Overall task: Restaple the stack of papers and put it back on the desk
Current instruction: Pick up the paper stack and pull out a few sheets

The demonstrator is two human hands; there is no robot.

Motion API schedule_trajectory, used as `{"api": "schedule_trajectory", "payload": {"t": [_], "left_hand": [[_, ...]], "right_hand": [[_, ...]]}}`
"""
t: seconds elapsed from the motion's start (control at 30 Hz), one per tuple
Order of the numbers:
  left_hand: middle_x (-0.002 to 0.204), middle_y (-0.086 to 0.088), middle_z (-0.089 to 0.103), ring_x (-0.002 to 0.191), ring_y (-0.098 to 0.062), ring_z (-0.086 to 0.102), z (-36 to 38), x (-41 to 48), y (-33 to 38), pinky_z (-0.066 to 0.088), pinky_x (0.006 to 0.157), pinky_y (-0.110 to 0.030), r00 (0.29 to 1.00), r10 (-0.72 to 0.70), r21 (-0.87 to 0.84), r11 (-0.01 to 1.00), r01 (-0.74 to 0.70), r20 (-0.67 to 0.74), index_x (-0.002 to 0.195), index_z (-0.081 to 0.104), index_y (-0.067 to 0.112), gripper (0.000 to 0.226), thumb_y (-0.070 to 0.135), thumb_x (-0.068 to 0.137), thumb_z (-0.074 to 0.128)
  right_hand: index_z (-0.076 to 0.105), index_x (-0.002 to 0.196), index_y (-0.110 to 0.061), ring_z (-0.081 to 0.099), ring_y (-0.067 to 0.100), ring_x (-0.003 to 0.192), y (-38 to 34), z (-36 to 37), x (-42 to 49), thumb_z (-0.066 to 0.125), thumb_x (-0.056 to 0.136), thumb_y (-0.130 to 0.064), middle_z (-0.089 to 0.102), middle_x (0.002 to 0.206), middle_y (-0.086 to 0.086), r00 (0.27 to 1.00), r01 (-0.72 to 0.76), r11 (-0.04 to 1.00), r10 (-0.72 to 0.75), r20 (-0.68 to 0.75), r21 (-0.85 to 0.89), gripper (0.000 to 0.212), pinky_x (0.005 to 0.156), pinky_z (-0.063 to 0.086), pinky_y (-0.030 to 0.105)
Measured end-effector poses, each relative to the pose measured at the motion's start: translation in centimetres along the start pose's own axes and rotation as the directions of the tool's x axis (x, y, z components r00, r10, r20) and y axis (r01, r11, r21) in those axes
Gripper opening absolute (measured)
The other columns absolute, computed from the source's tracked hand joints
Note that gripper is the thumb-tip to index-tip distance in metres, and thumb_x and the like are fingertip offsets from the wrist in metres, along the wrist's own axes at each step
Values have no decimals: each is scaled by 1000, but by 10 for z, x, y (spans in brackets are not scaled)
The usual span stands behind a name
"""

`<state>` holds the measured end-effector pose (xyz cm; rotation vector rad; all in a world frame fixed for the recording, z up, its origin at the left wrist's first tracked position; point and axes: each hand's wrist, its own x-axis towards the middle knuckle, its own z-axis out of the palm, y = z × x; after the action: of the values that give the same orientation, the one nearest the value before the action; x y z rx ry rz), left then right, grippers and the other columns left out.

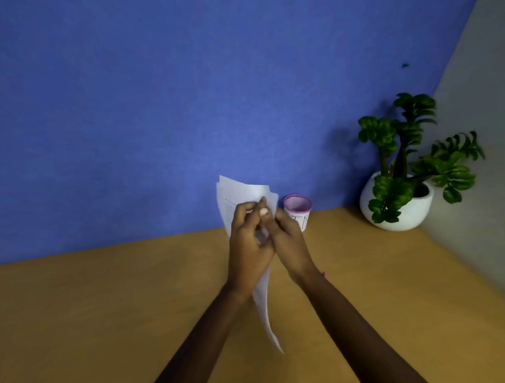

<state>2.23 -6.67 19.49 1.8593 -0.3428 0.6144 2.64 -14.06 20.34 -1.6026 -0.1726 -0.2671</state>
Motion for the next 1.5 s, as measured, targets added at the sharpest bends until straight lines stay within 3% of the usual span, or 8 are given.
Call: {"api": "schedule_trajectory", "payload": {"t": [0.13, 0.37, 0.57, 0.77, 0.97, 1.1, 1.33, 1.5], "left_hand": [[124, -10, 49, 116, -15, 45, -11, 7, 2, 39, 99, -14, 984, 56, 26, 998, -61, 166, 125, 51, 8, 43, 9, 83, 61], [123, -8, 54, 121, -19, 41, -28, 37, 13, 29, 100, -23, 996, 83, 275, 958, -78, -7, 119, 56, 12, 33, 15, 86, 58], [86, -1, 68, 73, -16, 63, -36, 55, 16, 46, 60, -20, 973, -182, 220, 964, 149, 140, 86, 65, 17, 19, 35, 84, 60], [70, -3, 58, 59, -12, 50, -43, 56, 2, 37, 58, -21, 974, -227, 256, 941, 223, -16, 71, 58, 9, 24, 27, 86, 57], [51, 0, 40, 51, -14, 35, -50, 44, -37, 27, 50, -25, 885, -397, 10, 911, 412, -244, 47, 36, 17, 45, 18, 87, 57], [48, -1, 32, 49, -11, 28, -44, 30, -55, 26, 52, -26, 831, -469, -164, 883, 440, -300, 45, 30, 16, 50, 11, 85, 59], [60, -6, 44, 59, -17, 40, -38, 14, -62, 38, 59, -27, 765, -624, -468, 729, 499, -157, 58, 48, 6, 28, -2, 81, 61], [74, -8, 59, 72, -21, 56, -36, 12, -55, 48, 70, -31, 743, -668, -522, 650, 552, -47, 72, 59, 1, 10, -1, 81, 61]], "right_hand": [[63, 93, -13, 63, 20, 86, -6, -16, 11, 43, 94, -6, 66, 90, 6, 996, -15, 998, 9, -88, -64, 21, 79, 50, 31], [61, 102, -13, 58, 5, 71, -14, -40, 27, 49, 93, -20, 62, 85, -1, 999, -23, 955, 36, 39, -294, 17, 60, 44, 17], [57, 97, -20, 56, -1, 65, -21, -45, 31, 49, 92, -26, 54, 74, -17, 997, 58, 896, -28, 75, -440, 11, 50, 42, 5], [64, 98, -8, 60, 7, 81, -8, -50, 27, 55, 88, -6, 65, 91, -1, 974, 149, 896, -205, -93, -417, 13, 67, 43, 3], [63, 103, 0, 60, 21, 90, 77, -76, 3, 52, 88, -1, 67, 106, 18, 982, -148, 748, 35, -184, -647, 18, 75, 44, 24], [56, 113, -2, 58, 28, 101, 136, -86, -22, 45, 93, -12, 60, 116, 18, 935, -333, 491, 286, -212, -805, 25, 86, 50, 34], [10, 145, -13, 49, 36, 118, 172, -95, -40, 45, 95, -20, 43, 134, 23, 816, -490, 346, 505, -282, -800, 62, 97, 48, 44], [13, 143, -10, 53, 34, 114, 177, -94, -39, 44, 95, -17, 47, 130, 23, 834, -464, 276, 457, -310, -842, 58, 91, 50, 39]]}}
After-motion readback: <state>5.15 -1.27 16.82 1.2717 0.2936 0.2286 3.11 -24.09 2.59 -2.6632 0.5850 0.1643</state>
